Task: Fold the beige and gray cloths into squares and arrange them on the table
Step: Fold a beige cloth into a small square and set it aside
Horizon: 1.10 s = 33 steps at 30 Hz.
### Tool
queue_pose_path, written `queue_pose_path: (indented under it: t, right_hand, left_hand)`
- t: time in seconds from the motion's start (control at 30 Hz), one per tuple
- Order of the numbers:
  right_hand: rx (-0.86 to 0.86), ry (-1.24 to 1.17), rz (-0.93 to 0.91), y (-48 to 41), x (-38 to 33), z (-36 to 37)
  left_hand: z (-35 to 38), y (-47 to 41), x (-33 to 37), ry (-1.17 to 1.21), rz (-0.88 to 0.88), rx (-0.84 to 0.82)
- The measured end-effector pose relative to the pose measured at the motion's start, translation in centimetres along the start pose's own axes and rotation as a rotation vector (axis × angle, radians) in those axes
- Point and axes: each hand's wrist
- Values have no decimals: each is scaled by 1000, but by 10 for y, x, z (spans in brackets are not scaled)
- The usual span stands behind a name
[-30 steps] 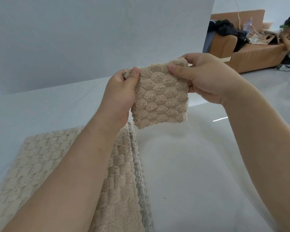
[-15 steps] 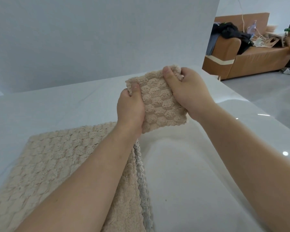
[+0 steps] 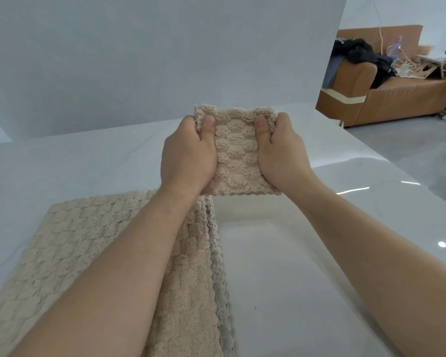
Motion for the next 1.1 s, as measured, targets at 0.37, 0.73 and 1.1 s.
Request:
queue_pose_path:
  t: [0.37, 0.73, 1.1]
  right_hand:
    - [-275, -146, 256, -10, 14, 12]
    - [-195, 121, 156, -31, 51, 5]
    - [-203, 297, 196, -108, 116, -2]
  left_hand:
    - [8, -6, -19, 151, -288, -40]
    - [45, 13, -3, 241, -9, -92]
    - [158, -35, -17, -11, -99, -261]
Point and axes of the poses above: each hand's wrist, its own y-axis away from the middle knuckle, its own z-axis out of the palm, x = y × z, and after that the axes turned 15 degrees about y, right-handed
